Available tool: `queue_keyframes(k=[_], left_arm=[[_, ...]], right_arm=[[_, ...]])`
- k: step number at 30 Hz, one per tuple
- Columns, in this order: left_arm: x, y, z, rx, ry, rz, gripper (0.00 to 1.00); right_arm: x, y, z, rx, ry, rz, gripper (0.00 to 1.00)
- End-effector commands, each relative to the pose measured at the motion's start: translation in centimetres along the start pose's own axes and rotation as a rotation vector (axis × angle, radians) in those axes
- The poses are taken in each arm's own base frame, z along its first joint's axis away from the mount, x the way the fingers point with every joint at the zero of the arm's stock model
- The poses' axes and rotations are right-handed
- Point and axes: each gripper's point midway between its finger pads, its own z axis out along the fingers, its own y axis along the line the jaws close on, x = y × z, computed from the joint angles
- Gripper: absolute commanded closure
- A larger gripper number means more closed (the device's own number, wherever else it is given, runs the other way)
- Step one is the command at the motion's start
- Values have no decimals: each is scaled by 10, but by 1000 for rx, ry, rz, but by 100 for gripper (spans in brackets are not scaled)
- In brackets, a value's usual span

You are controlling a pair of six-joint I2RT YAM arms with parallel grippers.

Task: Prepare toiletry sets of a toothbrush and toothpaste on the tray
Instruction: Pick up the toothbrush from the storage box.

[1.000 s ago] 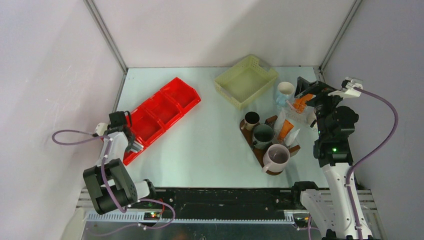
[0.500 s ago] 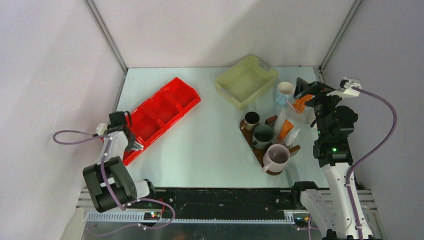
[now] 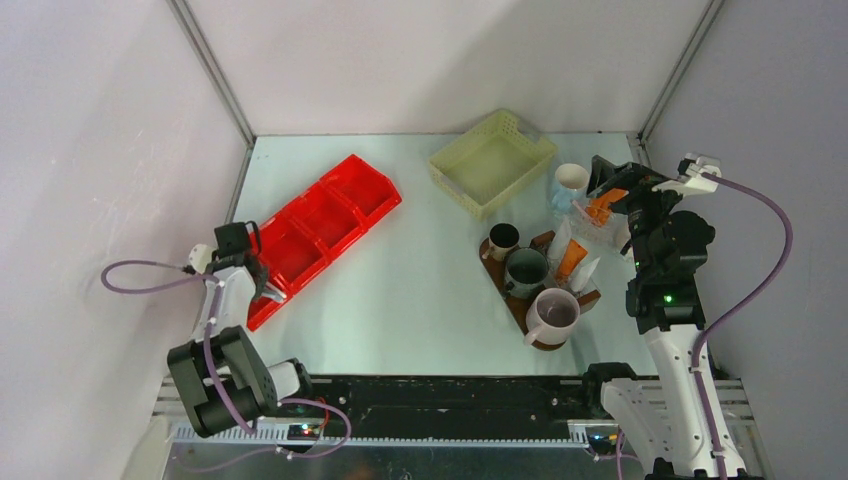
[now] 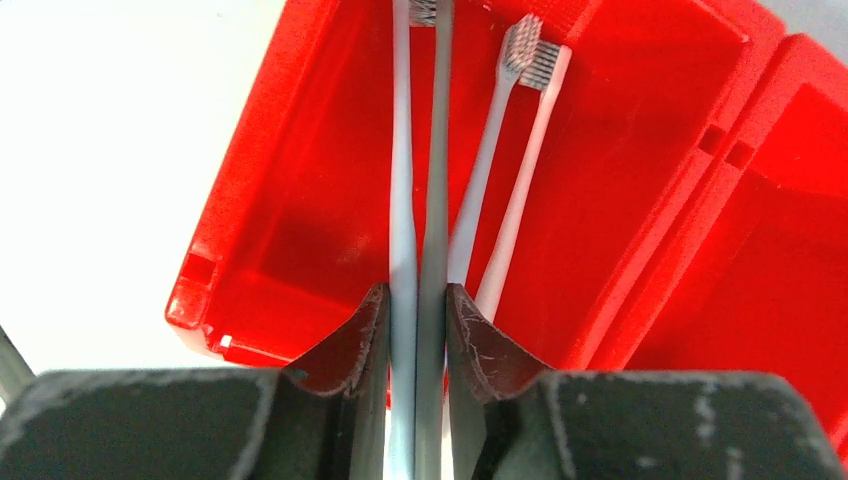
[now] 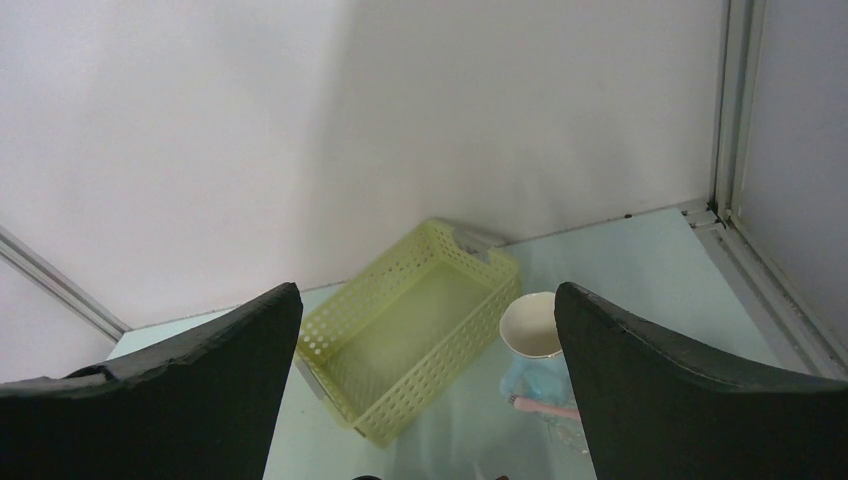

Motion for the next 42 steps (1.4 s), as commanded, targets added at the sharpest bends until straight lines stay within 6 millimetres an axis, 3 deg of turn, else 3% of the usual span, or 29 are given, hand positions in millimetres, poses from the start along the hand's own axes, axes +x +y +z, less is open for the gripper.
queue_keyframes(k=[1, 5, 17, 20, 26, 30, 42], left_arm=[[1, -9, 8, 16, 30, 17, 85], [6, -10, 12, 12, 50, 21, 73], [-15, 0, -8, 2, -49, -34, 39], [-19, 2, -12, -6, -63, -51, 39], [-7, 11, -6, -47, -30, -54, 55], [-1, 15, -1, -63, -17, -60, 59], [13, 13, 11, -70, 38, -69, 63]], right_arm=[[-6, 3, 1, -11, -24, -13, 1], [-4, 4, 2, -16, -20, -15, 1], [-4, 9, 2, -36, -20, -24, 1], [-5, 8, 2, -35, -23, -27, 1], [-5, 9, 1, -37, -22, -30, 1], [-4, 9, 2, -38, -19, -31, 1], [-3, 7, 0, -29, -14, -46, 1]])
